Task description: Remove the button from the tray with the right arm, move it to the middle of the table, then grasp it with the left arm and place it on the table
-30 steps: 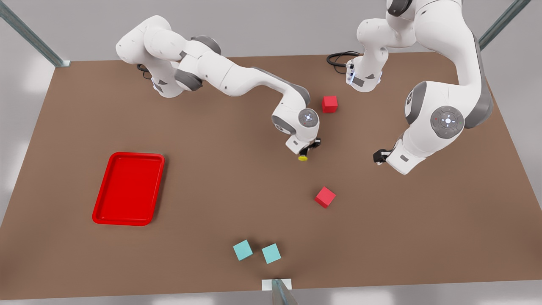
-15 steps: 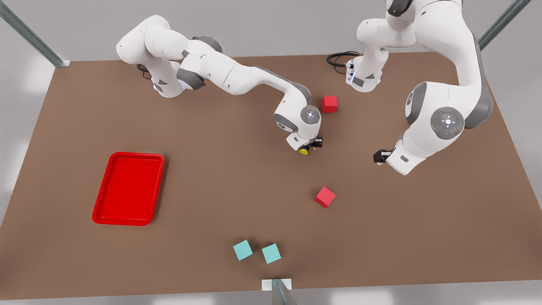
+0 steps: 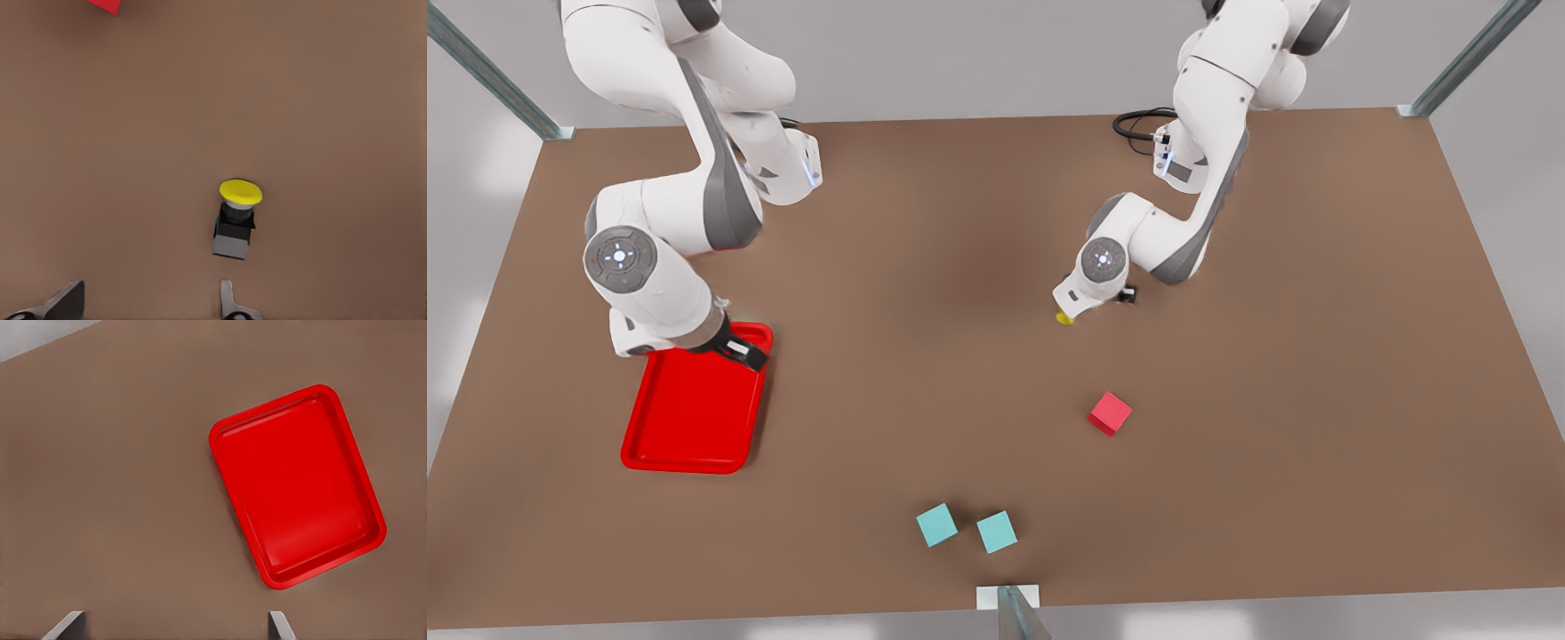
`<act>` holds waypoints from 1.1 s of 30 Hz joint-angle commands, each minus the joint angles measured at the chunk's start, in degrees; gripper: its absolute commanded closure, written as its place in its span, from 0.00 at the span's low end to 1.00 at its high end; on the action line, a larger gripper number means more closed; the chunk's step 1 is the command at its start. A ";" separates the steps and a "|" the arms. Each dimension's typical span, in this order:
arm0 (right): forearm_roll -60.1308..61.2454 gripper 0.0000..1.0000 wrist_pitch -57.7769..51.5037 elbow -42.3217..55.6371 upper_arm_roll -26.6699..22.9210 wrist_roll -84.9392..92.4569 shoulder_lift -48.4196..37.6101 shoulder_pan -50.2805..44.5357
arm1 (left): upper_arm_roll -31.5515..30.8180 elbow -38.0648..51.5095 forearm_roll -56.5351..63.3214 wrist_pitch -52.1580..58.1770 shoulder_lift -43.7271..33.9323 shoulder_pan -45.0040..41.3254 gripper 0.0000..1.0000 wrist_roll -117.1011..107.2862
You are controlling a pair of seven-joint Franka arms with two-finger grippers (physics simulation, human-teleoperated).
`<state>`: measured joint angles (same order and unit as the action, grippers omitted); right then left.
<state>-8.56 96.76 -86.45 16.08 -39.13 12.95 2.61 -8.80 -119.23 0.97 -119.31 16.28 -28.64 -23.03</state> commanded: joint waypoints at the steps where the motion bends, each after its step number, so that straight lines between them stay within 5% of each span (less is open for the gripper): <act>1: -0.67 0.00 -3.86 3.04 -0.08 37.02 0.58 1.60 | -1.48 -3.11 -0.18 -18.23 -1.17 -0.01 0.00 -9.05; 7: -0.49 0.00 -10.89 5.86 0.18 36.59 0.58 1.61 | -5.35 -5.22 0.17 -31.60 3.58 -0.01 0.00 -8.43; 14: 4.08 0.00 -10.89 10.69 -0.08 50.47 1.20 8.55 | -4.30 -6.02 3.86 -31.42 5.34 0.60 0.00 -6.94; 32: 3.20 0.00 -9.84 11.57 0.10 50.65 5.15 5.83 | -3.68 -8.21 5.79 -31.51 10.35 0.69 0.00 -6.67; 33: 3.11 0.00 -9.84 11.57 -0.17 50.65 5.15 6.88 | -3.68 -7.95 5.79 -31.51 10.61 0.69 0.06 -6.67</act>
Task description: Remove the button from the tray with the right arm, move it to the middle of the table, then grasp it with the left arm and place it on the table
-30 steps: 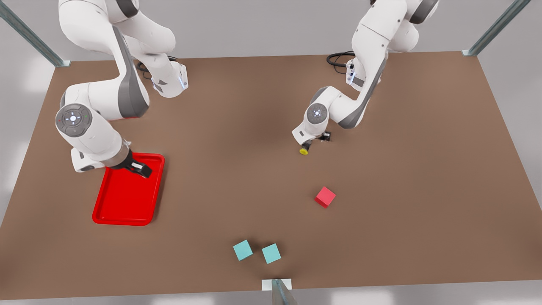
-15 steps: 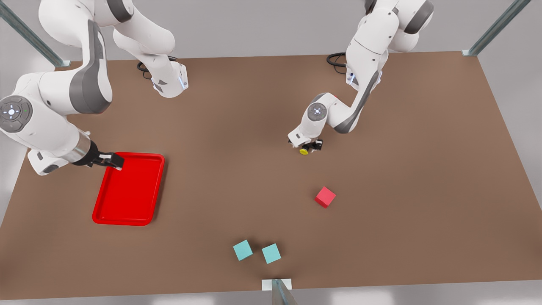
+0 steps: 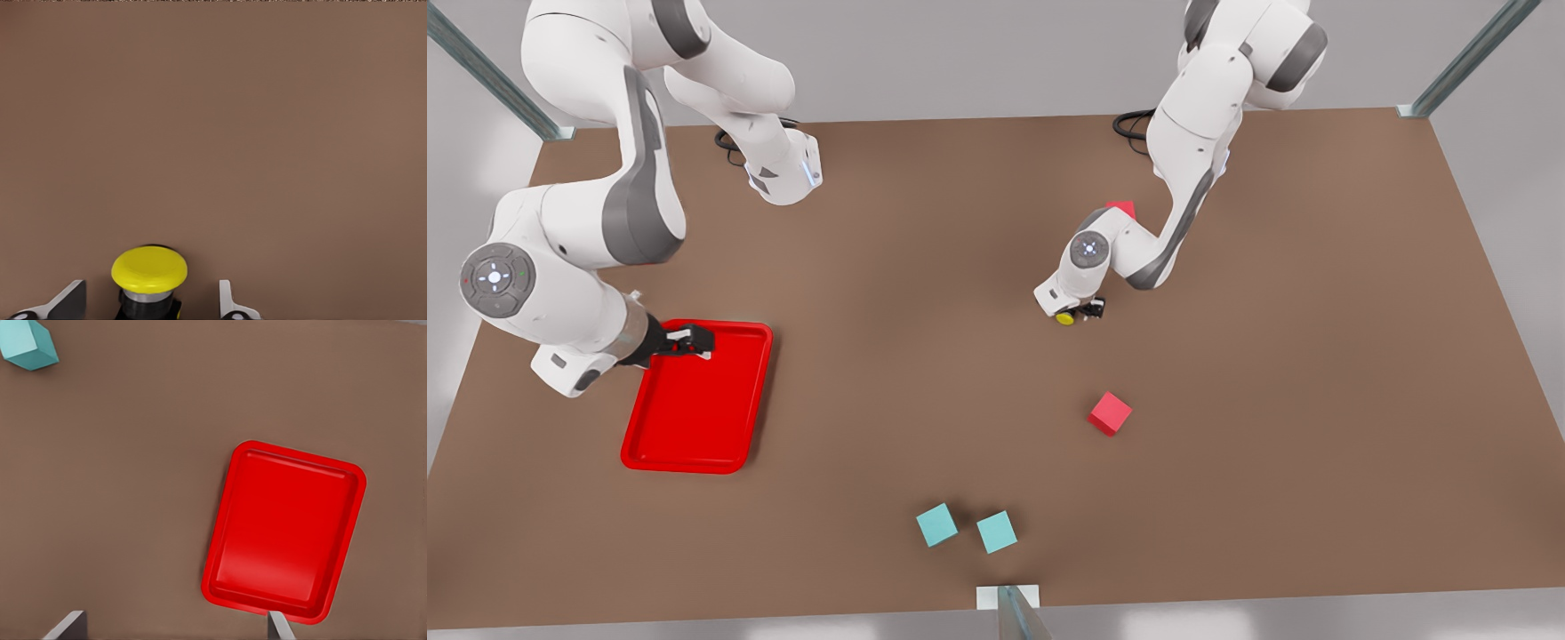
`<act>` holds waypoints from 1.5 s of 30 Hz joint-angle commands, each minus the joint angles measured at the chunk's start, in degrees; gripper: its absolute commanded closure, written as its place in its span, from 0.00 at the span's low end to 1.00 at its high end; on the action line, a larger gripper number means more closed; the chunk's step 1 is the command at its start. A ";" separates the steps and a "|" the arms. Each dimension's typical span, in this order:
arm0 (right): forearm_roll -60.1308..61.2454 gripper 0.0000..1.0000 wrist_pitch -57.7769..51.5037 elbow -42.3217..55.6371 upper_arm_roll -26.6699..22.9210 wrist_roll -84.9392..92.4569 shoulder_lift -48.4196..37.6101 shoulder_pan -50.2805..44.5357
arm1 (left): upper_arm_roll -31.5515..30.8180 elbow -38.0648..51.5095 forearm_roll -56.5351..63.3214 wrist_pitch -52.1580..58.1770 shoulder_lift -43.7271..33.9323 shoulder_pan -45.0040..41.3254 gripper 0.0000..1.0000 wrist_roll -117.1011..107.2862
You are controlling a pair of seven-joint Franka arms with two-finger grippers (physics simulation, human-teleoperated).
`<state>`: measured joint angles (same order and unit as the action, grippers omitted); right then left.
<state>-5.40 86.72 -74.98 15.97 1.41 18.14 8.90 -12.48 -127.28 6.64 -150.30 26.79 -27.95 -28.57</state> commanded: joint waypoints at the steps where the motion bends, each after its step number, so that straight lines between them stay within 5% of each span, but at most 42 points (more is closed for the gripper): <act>1: -2.86 0.00 0.03 0.01 -0.15 10.10 -0.21 0.68 | 0.00 0.19 0.13 -0.52 0.20 0.00 0.15 -1.23; 8: -5.94 0.00 -0.06 0.10 0.12 10.10 -0.03 0.16 | 0.08 0.19 0.13 -0.44 0.37 0.00 0.36 -1.40; 10: -5.94 0.00 -0.06 0.10 0.03 9.93 -0.03 -0.46 | 0.08 0.37 0.13 -0.35 0.37 0.09 0.50 -1.40; 28: -6.20 0.00 0.56 0.18 0.03 9.93 0.05 -0.55 | 1.49 4.32 -0.13 1.15 0.54 0.09 0.51 -2.37; 29: -6.20 0.00 0.56 0.18 0.03 9.93 0.14 -0.46 | 1.49 4.32 -0.13 1.15 1.07 0.09 0.49 -2.37; 30: -6.20 0.00 0.56 0.18 0.03 9.93 0.14 -0.46 | 1.49 4.32 -0.05 1.15 1.16 0.09 0.33 -2.28; 31: -6.20 0.00 0.56 0.18 0.03 9.93 0.14 -0.46 | 1.40 4.32 -0.05 1.06 1.42 0.00 0.04 -2.28; 37: -6.20 0.00 0.56 0.18 0.03 9.93 0.14 -0.55 | 1.49 4.32 0.04 0.79 1.78 0.00 0.00 -2.28; 39: -6.11 0.00 0.56 0.18 0.12 9.84 0.14 -0.64 | 1.49 4.32 -0.05 0.79 1.78 -0.09 0.29 -2.63; 45: -6.11 0.00 0.56 0.18 0.12 9.84 0.05 -0.64 | 1.40 4.41 0.04 0.79 1.78 -0.18 0.46 -2.89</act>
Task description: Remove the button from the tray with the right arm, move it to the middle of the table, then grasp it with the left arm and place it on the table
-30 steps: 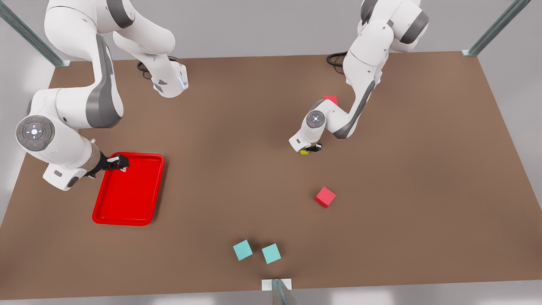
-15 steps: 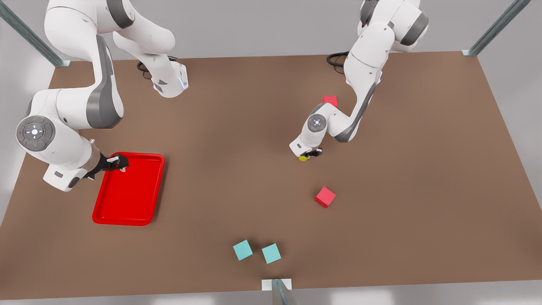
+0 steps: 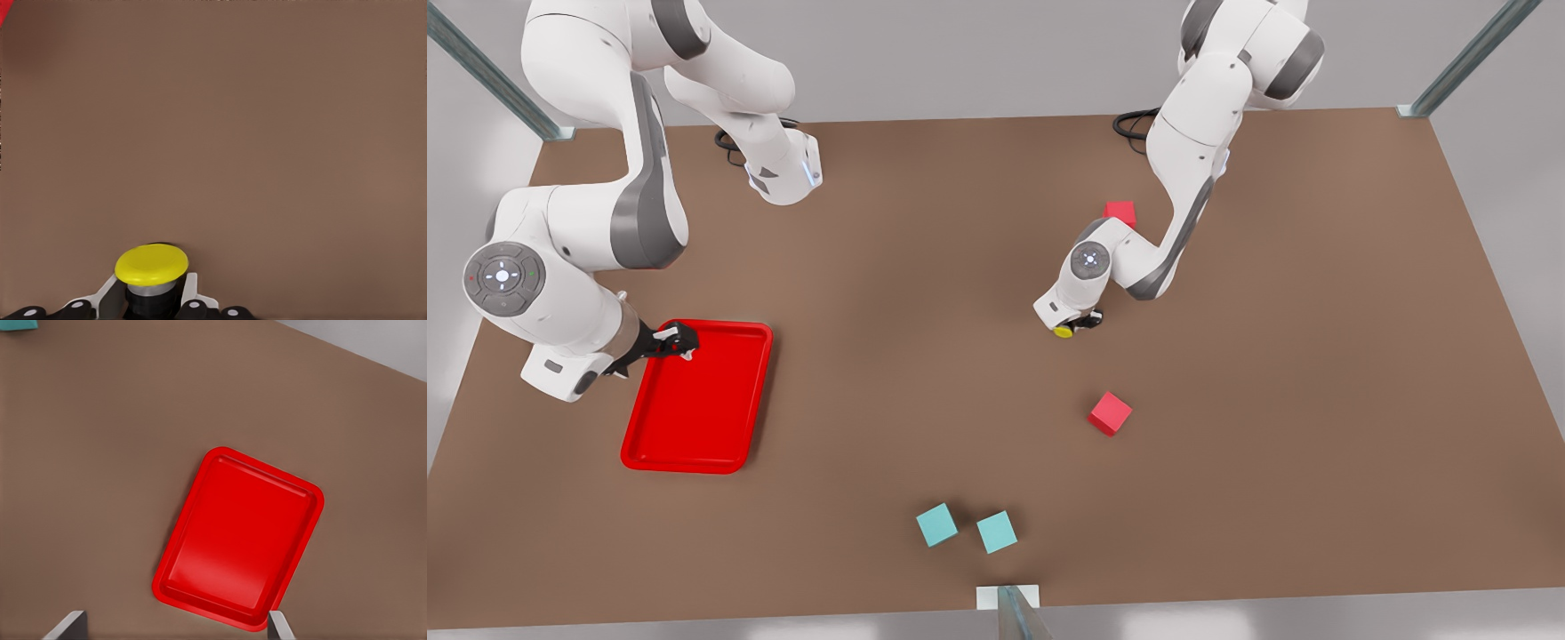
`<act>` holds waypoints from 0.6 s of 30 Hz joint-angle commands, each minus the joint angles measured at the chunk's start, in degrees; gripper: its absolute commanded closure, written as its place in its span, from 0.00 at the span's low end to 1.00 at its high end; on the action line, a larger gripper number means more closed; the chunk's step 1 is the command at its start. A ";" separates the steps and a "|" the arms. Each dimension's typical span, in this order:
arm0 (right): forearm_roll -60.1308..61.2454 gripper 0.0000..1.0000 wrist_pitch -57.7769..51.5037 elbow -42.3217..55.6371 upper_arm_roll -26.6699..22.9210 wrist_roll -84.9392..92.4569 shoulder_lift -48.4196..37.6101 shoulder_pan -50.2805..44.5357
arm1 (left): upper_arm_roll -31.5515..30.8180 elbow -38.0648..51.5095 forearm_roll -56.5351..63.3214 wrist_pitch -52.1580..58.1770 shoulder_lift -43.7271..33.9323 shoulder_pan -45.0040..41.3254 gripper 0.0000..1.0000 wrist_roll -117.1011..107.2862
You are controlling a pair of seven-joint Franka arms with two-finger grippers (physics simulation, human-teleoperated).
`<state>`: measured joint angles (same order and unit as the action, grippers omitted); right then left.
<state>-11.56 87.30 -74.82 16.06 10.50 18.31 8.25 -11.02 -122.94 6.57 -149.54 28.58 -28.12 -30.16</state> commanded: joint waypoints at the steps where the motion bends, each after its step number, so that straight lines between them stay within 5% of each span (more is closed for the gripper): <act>1: 0.05 0.00 -0.02 0.03 0.03 0.75 -0.02 0.01 | 0.04 0.07 0.11 0.04 -0.10 0.09 0.47 -1.31; 10: -0.04 0.00 -0.02 0.03 0.03 0.75 -0.03 -0.07 | 0.65 1.04 0.02 0.74 -0.62 0.35 0.50 -0.95; 18: 0.05 0.00 -0.02 0.03 0.03 0.75 -0.02 -0.07 | 3.46 9.91 -0.60 18.93 -2.30 0.26 0.50 -11.58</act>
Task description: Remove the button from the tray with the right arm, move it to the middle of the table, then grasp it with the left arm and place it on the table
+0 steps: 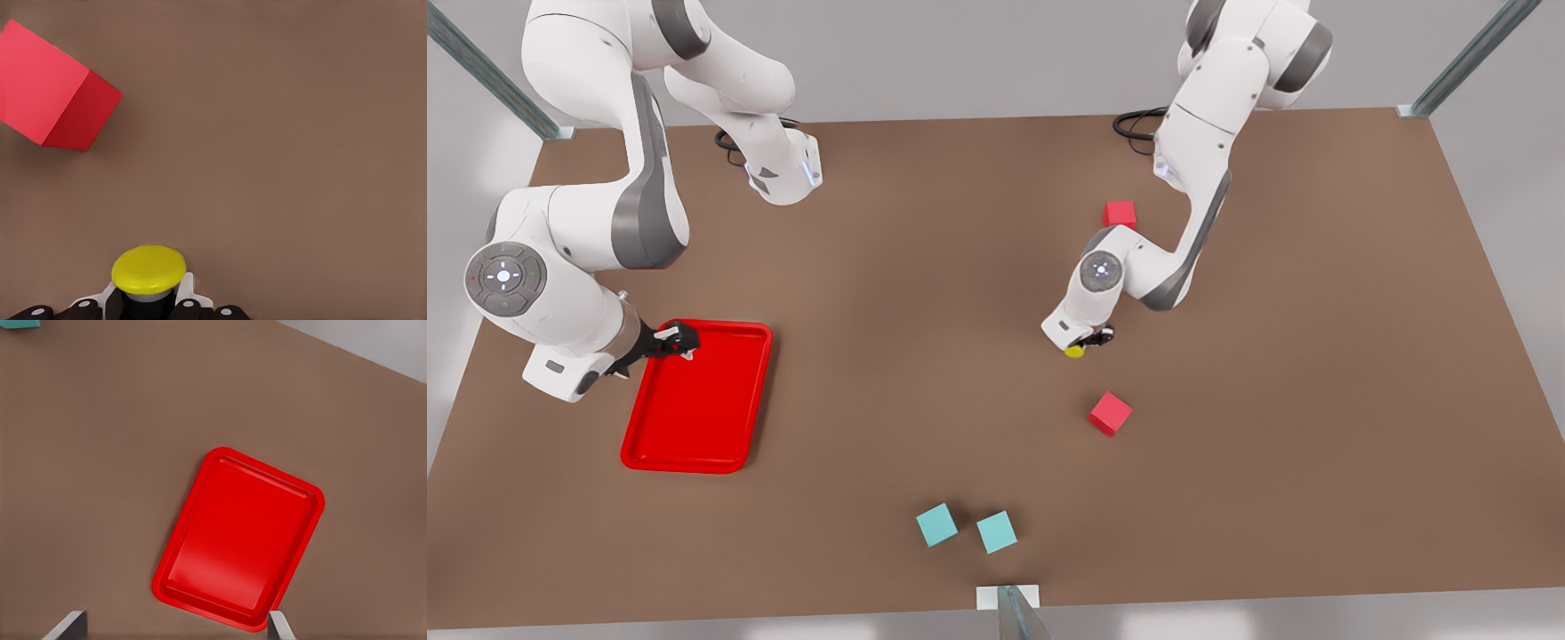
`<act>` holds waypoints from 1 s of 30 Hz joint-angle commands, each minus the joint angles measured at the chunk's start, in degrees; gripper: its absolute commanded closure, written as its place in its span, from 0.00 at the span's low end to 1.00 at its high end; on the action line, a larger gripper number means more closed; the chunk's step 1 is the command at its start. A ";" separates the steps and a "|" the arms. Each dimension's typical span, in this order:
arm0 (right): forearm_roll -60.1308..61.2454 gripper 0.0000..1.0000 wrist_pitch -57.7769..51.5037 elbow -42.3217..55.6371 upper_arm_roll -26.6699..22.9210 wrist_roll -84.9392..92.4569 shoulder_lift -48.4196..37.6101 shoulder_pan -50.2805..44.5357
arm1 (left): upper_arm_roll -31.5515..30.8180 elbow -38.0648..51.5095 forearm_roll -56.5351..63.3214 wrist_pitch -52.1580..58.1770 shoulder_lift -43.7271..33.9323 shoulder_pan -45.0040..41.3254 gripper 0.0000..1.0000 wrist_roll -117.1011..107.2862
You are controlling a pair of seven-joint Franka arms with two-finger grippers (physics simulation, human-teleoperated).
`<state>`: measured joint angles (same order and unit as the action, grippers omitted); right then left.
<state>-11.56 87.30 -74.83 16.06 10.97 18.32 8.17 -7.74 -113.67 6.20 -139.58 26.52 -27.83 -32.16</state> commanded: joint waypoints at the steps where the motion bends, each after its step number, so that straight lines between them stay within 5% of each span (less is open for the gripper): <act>1: 0.05 0.00 -0.03 0.03 0.02 0.28 -0.12 0.00 | 0.18 0.64 -0.05 9.85 -0.41 -0.12 0.50 -19.41; 6: -0.04 0.00 -0.03 0.03 0.02 0.28 -0.12 -0.70 | 1.50 1.42 13.90 12.84 -1.29 -0.30 0.50 -83.19; 12: -0.92 0.00 -0.03 -0.06 0.02 0.19 -0.12 -1.41 | 1.50 9.95 32.38 36.13 2.66 -0.39 0.51 -134.39; 18: -0.75 0.00 -0.20 0.03 0.02 0.11 -0.12 -1.49 | 2.11 9.95 38.36 49.84 5.48 -0.30 0.51 -144.15; 30: -0.74 0.00 -0.20 -0.05 0.02 0.11 -0.12 -1.50 | 2.11 9.60 59.02 49.41 14.88 -3.20 0.52 -154.52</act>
<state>-12.32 87.14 -74.84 16.10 11.07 18.27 6.65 -5.64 -104.08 62.43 -90.27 41.10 -31.00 -144.16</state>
